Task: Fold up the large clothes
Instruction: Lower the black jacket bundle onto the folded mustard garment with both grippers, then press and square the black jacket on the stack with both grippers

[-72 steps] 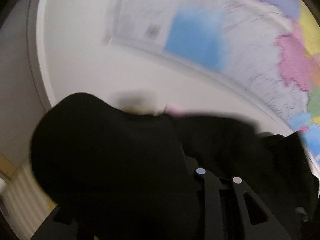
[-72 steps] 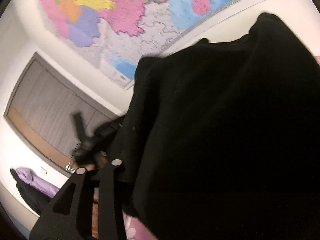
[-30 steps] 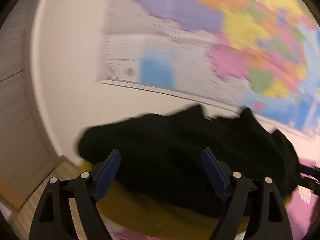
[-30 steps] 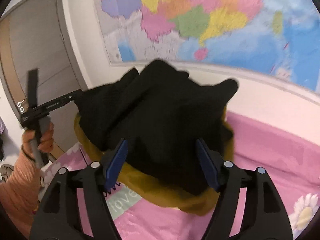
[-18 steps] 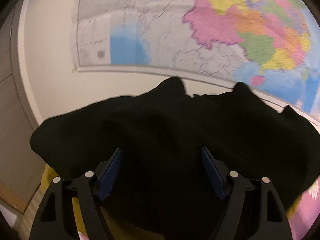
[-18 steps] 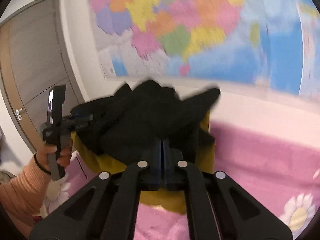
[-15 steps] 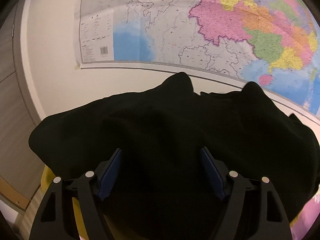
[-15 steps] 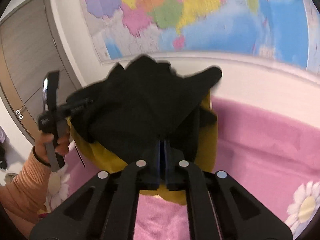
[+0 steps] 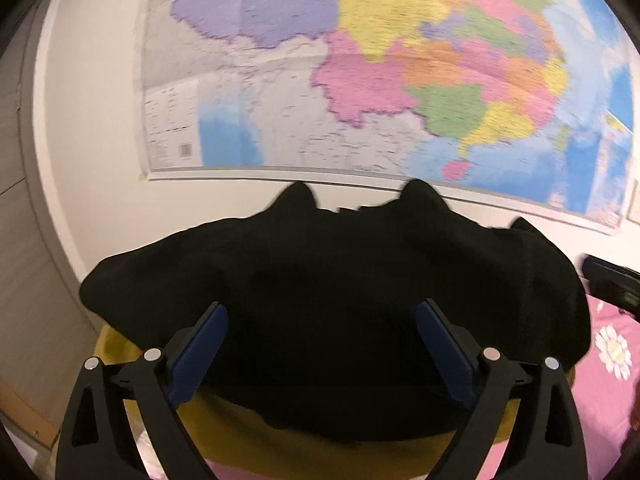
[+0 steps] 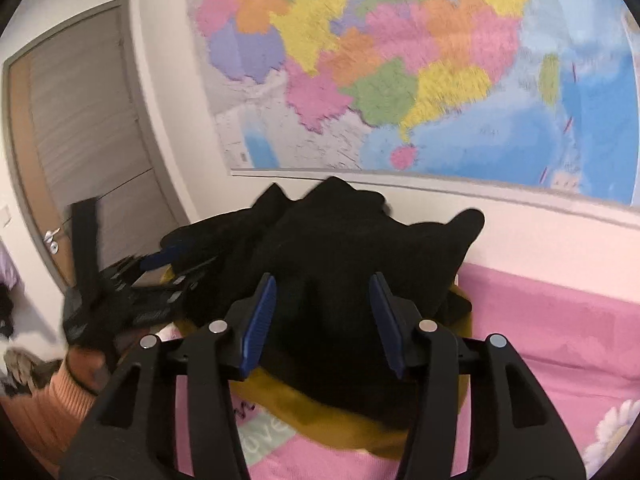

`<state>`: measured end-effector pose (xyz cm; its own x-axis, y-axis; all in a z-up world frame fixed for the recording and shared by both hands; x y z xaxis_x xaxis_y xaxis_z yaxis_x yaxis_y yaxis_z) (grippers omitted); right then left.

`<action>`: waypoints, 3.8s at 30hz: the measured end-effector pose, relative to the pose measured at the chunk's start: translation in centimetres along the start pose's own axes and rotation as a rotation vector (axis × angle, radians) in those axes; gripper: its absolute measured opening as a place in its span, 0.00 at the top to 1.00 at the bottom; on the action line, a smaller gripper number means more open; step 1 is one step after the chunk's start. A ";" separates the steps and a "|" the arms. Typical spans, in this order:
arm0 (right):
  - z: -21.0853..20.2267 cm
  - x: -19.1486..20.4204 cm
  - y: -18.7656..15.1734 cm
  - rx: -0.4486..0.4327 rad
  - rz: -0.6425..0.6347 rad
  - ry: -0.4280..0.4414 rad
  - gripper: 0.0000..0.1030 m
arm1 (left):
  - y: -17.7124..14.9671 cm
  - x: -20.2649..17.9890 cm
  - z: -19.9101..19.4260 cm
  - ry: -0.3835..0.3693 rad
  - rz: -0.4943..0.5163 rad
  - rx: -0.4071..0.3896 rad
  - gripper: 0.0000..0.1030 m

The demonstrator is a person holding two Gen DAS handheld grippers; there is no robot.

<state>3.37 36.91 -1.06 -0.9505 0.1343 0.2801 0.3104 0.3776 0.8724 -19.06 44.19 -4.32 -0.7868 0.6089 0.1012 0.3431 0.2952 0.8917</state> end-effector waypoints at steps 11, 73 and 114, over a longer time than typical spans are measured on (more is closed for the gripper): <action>0.7 -3.1 -2.5 0.034 0.156 0.029 0.53 | -1.4 -0.8 0.5 -0.017 0.008 0.029 0.09; 8.0 -5.2 1.6 0.169 0.104 -0.039 0.77 | 1.2 -0.1 2.3 0.119 -0.055 0.035 0.07; 2.5 1.5 -4.5 0.127 -0.076 -0.016 0.45 | -2.5 -2.5 0.1 0.025 -0.017 0.019 0.07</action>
<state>0.53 37.72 -5.58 -0.9713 0.1156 0.2078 0.2377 0.4998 0.8329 -17.87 41.98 -6.90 -0.8052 0.5850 0.0969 0.3388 0.3199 0.8848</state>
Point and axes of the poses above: each gripper's, at about its wrist camera, not at the fingertips, and z roughly the way its jaws point, x to its left, y to its top, the point moved 9 cm from there along z, roughly the way its jaws point, and after that the axes turned 12 degrees about y, right-handed, at the moved point
